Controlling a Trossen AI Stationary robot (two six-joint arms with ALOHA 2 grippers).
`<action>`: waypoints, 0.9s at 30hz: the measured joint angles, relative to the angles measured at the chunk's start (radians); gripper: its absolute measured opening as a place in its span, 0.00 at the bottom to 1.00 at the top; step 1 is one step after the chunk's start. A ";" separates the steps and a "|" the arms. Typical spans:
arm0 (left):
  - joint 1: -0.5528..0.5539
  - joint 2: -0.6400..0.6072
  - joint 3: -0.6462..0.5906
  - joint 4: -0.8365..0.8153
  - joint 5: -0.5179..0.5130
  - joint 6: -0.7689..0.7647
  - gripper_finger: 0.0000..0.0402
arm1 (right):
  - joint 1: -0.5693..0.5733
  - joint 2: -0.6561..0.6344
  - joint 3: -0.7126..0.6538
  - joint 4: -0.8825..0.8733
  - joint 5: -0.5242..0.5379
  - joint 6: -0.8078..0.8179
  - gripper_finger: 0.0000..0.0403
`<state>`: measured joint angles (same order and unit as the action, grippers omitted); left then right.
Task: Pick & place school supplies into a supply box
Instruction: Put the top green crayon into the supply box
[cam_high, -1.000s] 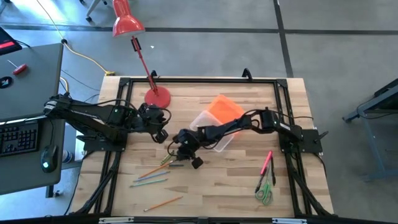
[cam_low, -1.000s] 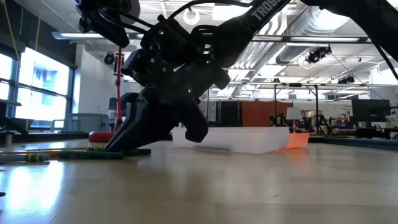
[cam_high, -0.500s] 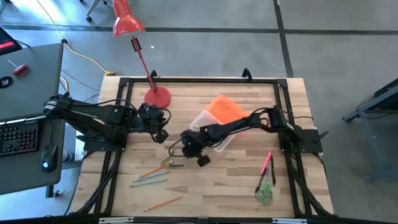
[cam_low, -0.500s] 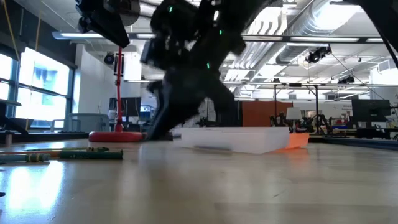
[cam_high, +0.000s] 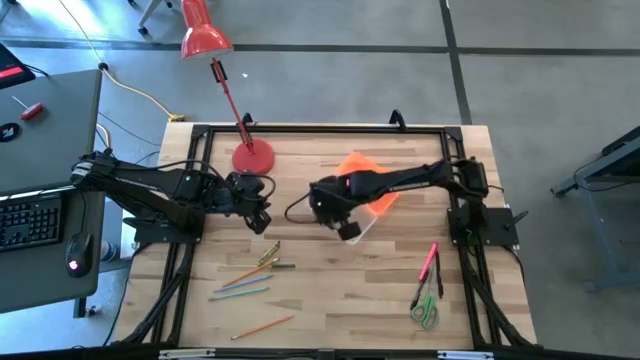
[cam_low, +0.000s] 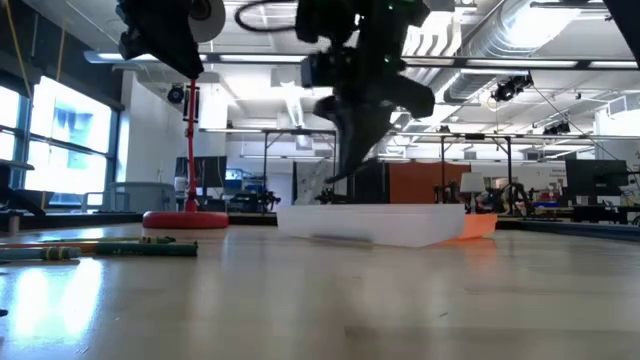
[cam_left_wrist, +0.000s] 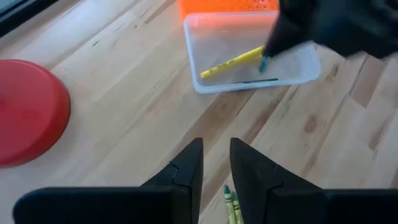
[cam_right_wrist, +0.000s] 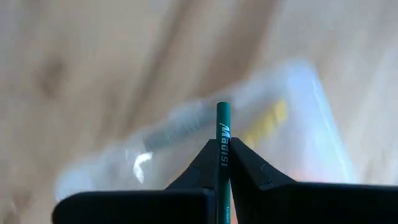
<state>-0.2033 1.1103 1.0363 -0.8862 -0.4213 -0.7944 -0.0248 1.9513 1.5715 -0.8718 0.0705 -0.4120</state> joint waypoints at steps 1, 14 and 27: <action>0.000 0.000 0.000 0.000 -0.002 0.000 0.28 | -0.012 -0.003 0.000 -0.021 0.009 0.020 0.02; 0.000 0.000 0.000 -0.057 0.023 0.016 0.28 | -0.136 -0.015 -0.279 0.343 -0.004 0.261 0.05; -0.040 0.039 -0.212 0.095 0.164 -0.022 0.28 | -0.122 -0.015 -0.329 0.485 0.000 0.274 0.20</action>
<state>-0.2428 1.1494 0.8240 -0.7910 -0.2577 -0.8161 -0.1471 1.9358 1.2423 -0.3872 0.0701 -0.1377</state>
